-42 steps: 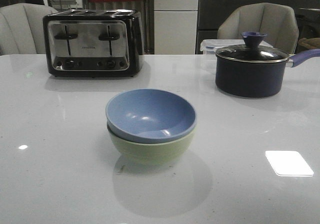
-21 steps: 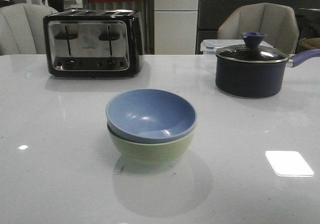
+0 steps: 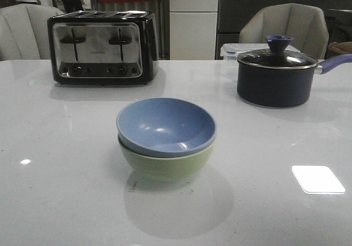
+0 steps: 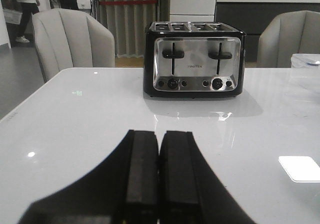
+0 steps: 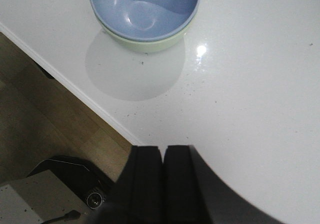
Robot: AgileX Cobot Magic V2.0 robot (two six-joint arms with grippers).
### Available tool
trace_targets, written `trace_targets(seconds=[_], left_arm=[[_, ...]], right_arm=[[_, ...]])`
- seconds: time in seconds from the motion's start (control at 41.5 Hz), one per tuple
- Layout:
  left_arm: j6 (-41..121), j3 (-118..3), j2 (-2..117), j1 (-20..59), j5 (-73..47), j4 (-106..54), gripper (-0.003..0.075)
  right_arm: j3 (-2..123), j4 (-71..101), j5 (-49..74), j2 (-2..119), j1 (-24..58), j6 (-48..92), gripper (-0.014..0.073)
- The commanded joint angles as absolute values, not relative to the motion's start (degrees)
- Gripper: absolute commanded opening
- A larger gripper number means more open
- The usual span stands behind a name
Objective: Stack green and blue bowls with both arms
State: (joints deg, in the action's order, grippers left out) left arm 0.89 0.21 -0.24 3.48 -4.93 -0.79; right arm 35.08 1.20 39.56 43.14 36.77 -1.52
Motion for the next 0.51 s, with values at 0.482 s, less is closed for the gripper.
trace_targets(seconds=[0.482], left_arm=[[0.0, 0.52, -1.55, 1.93, 4.97, -0.57, 0.0093]], right_arm=[[36.47, 0.89, 36.65, 42.59, 36.81, -1.0, 0.0059]])
